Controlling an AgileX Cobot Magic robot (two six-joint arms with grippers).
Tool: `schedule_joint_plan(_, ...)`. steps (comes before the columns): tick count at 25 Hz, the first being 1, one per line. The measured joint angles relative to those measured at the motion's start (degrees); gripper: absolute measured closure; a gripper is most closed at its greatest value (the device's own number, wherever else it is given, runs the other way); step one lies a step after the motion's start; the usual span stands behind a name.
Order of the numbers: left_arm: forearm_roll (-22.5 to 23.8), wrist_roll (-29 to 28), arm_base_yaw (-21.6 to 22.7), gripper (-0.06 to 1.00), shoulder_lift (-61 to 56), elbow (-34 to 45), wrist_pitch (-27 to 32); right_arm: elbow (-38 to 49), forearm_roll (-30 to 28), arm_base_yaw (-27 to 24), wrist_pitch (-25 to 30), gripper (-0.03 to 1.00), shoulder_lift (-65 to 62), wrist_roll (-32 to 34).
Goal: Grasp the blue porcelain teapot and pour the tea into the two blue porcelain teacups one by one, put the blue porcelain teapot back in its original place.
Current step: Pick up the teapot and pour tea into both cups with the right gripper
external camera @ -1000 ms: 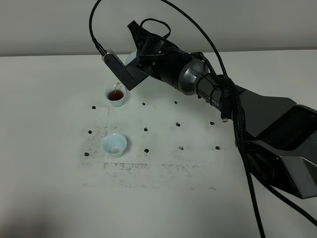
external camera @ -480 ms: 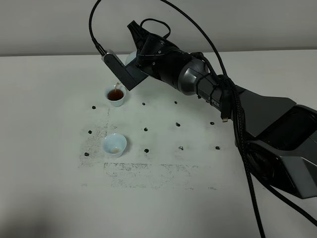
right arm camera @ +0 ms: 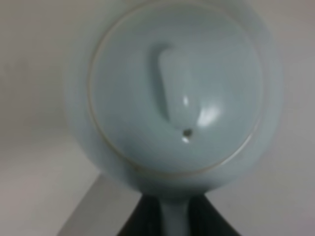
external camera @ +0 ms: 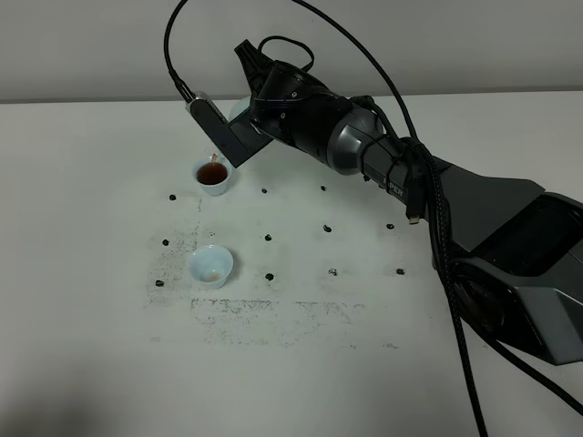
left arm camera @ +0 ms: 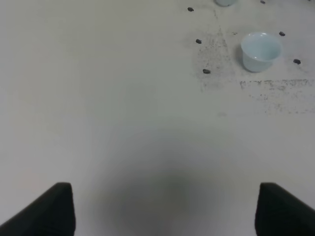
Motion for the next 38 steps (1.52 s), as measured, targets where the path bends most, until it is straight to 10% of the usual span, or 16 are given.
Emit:
schedule_joint_plan(10, 0.00, 0.00, 0.00, 0.19, 0.00, 0.00, 0.00, 0.00, 3.19, 0.00, 3.77, 0.89, -0.95, 7.24)
schedule_joint_plan(26, 0.00, 0.00, 0.00, 0.19, 0.00, 0.00, 0.00, -0.11, 20.17, -0.52, 20.82, 0.89, -9.33, 58.39)
schedule_joint_plan(38, 0.00, 0.00, 0.00, 0.19, 0.00, 0.00, 0.00, 10.34, 33.84, -2.79, 14.24, 0.89, -9.27, 60.98)
